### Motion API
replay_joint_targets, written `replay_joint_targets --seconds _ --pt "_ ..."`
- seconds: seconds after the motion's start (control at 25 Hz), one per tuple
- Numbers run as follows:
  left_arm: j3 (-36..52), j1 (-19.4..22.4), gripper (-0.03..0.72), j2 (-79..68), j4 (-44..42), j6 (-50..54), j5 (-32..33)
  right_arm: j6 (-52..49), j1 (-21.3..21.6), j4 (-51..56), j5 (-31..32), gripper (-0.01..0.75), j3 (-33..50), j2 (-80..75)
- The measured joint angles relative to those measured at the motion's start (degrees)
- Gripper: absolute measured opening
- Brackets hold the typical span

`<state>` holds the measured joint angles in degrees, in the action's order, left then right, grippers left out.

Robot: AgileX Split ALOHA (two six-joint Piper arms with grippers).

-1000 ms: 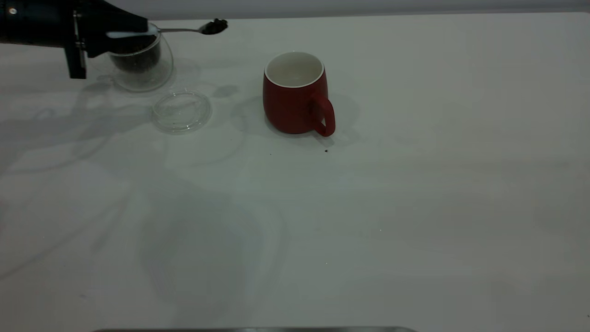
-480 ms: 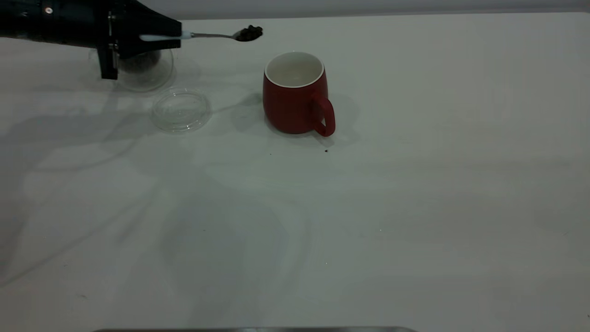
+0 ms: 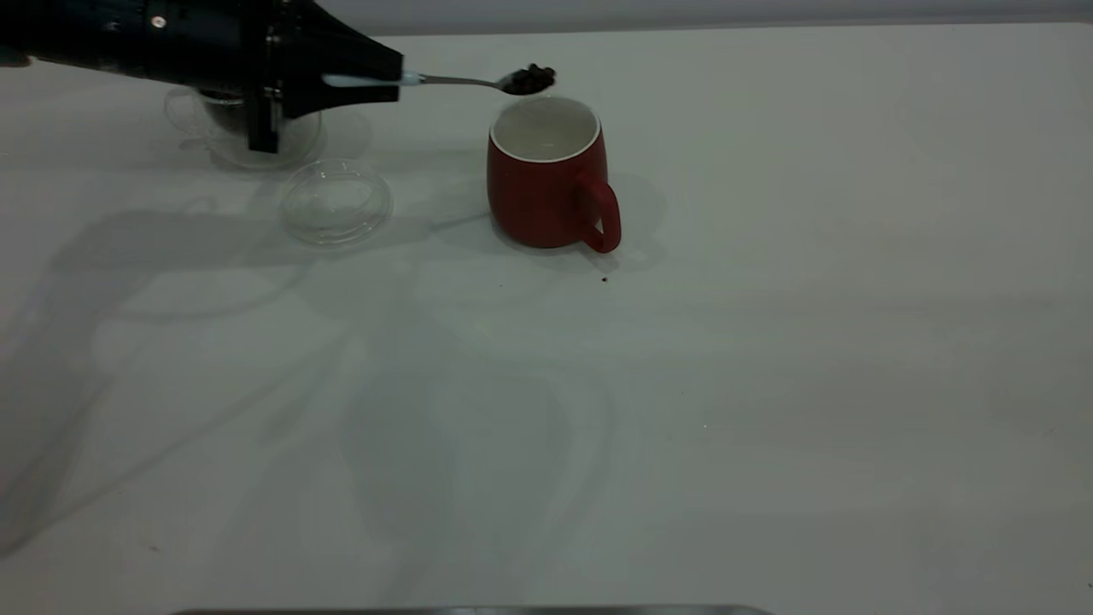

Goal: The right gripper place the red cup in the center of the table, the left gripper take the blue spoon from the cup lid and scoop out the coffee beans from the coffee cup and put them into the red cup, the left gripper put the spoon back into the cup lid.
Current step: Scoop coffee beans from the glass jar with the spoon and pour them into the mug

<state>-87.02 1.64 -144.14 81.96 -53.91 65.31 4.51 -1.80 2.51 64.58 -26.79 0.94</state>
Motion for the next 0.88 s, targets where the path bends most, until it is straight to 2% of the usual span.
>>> replay_joint_targets --seconds 0.44,0.88 --pt "0.0 -1.8 0.114 0.0 0.0 -6.02 -8.69 0.0 0.0 0.0 0.0 0.52 0.0 0.0" --pt "0.0 -3.46 0.114 0.0 0.05 -20.97 -12.35 0.0 0.0 0.0 0.0 0.52 0.0 0.0"
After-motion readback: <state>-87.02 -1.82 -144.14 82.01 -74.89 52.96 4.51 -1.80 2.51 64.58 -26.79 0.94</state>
